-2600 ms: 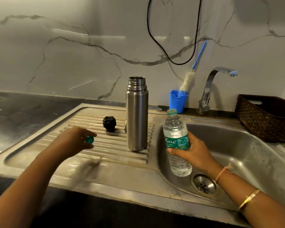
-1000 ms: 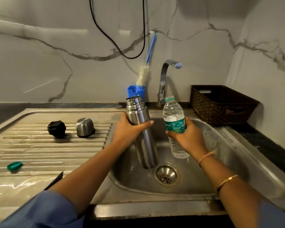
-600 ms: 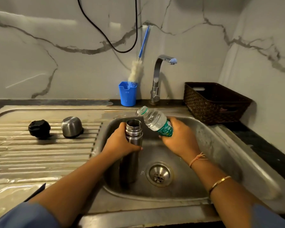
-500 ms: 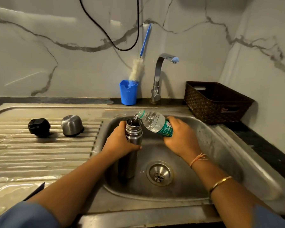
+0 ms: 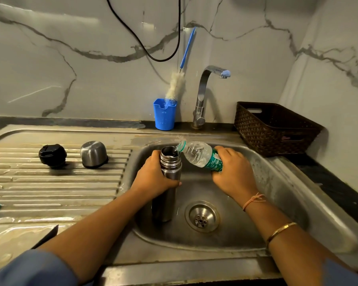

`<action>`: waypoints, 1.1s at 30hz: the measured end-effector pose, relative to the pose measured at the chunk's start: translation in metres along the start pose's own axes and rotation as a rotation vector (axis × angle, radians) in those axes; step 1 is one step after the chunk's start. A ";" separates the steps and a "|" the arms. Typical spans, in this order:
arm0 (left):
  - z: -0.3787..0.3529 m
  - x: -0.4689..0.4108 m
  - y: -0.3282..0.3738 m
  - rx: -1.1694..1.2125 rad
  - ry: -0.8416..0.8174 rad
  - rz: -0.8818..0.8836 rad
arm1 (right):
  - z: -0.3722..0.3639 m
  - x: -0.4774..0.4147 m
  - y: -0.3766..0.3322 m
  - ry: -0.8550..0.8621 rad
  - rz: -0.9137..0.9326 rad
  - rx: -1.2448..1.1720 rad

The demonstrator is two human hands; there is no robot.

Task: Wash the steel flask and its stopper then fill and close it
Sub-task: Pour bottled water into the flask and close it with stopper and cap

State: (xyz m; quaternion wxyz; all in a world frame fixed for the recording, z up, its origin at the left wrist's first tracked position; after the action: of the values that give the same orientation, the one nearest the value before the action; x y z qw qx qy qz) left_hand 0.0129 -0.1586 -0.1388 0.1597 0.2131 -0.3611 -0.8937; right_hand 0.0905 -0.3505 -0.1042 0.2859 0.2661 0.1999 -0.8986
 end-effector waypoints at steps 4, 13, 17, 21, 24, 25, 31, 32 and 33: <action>-0.001 0.001 0.000 -0.003 -0.022 -0.011 | 0.001 -0.001 0.002 0.036 0.024 0.029; -0.001 0.002 0.000 0.004 -0.035 -0.015 | 0.005 -0.002 0.004 0.086 0.036 0.051; -0.002 0.002 0.001 0.003 -0.049 -0.018 | 0.006 -0.002 0.005 0.107 0.037 0.058; -0.002 0.002 0.001 0.000 -0.049 -0.017 | 0.008 -0.003 0.005 0.131 0.048 0.060; -0.002 0.002 0.001 0.003 -0.051 -0.021 | 0.010 -0.004 0.005 0.159 0.067 0.064; -0.002 0.002 0.001 0.004 -0.052 -0.024 | 0.011 -0.004 0.005 0.169 0.076 0.068; -0.003 0.002 0.001 -0.003 -0.060 -0.028 | 0.020 -0.007 0.003 0.213 0.120 0.105; -0.003 0.002 0.001 -0.002 -0.060 -0.028 | 0.022 -0.008 0.002 0.222 0.127 0.114; -0.004 0.002 0.001 0.000 -0.060 -0.027 | 0.023 -0.009 0.002 0.229 0.132 0.121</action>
State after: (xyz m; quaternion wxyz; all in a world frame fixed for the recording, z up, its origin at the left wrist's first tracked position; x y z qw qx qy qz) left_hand 0.0132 -0.1624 -0.1406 0.1369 0.1912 -0.3629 -0.9017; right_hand 0.0895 -0.3605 -0.0817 0.3030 0.3963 0.1589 -0.8520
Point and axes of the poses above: each hand's wrist, its own x-axis away from the middle knuckle, its own z-axis out of the back of the hand, y = z × x, the point moved 4 cm from there along -x, towards the middle knuckle, and after that the axes turned 2 degrees about y, right-handed, at the moved point
